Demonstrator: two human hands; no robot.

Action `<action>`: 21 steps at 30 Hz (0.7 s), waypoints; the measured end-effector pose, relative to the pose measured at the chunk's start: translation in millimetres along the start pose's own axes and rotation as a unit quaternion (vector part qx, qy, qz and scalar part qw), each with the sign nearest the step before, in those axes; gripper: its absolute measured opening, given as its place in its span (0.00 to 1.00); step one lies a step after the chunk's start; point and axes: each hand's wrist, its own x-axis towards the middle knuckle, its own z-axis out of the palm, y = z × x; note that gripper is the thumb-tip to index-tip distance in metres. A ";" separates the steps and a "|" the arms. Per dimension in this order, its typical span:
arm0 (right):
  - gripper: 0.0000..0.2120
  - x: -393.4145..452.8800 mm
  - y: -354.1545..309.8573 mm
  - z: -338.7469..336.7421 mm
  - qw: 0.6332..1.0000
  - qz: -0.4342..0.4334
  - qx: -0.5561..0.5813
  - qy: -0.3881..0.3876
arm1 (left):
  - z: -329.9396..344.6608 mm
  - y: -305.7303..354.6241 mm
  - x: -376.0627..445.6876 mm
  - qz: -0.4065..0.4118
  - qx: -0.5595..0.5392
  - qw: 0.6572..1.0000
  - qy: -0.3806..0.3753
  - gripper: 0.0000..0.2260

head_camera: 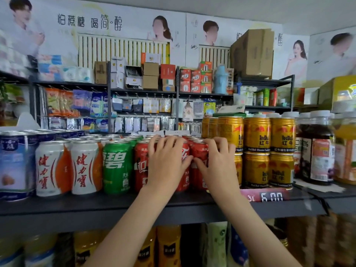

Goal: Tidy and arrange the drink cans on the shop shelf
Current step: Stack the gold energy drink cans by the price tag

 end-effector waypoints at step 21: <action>0.20 23.2 10.4 -32.1 0.985 0.014 0.088 -0.150 | -17.4 -17.0 -10.5 -0.006 -0.045 0.999 -0.018 0.24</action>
